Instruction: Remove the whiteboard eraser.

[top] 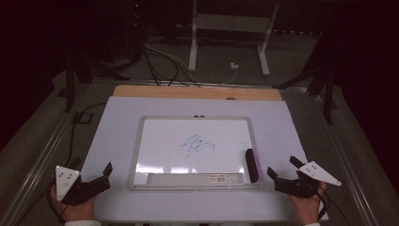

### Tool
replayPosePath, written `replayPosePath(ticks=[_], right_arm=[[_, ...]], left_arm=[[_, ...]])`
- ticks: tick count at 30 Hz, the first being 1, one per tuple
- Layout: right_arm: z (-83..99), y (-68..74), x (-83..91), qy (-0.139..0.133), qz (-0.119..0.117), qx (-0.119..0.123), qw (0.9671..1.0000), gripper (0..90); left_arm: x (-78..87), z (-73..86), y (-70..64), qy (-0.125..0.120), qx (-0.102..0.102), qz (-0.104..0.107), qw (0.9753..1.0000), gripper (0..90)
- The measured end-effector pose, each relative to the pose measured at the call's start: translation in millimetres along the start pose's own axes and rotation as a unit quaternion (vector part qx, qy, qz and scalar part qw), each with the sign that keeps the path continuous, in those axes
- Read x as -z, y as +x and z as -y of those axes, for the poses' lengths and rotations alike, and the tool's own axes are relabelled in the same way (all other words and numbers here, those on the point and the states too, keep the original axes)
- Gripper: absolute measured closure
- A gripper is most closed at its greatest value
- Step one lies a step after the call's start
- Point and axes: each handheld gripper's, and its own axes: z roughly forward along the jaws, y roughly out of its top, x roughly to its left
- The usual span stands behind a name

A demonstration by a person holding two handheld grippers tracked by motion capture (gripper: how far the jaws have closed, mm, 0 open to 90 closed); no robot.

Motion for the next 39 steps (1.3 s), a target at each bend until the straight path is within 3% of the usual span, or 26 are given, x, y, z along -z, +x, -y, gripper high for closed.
replayPosePath(ticks=[7,21,39], right_arm=[[-1.2,3.2,-2.0,0.007,-0.002,0.011,0.9999,0.6],[-19.4,0.0,10.2,-0.010,-0.002,-0.012,0.9999,0.6],[-38.9,10.1,-5.5,0.056,-0.034,-0.031,0.9973,0.5]], left_arm=[[-0.2,0.7,-1.0,-0.001,-0.003,0.003,1.0000,0.5],[-4.7,3.2,-4.0,0.009,-0.011,0.002,0.9999,0.6],[-9.2,6.6,-7.8,0.024,-0.019,0.002,0.9995,0.5]])
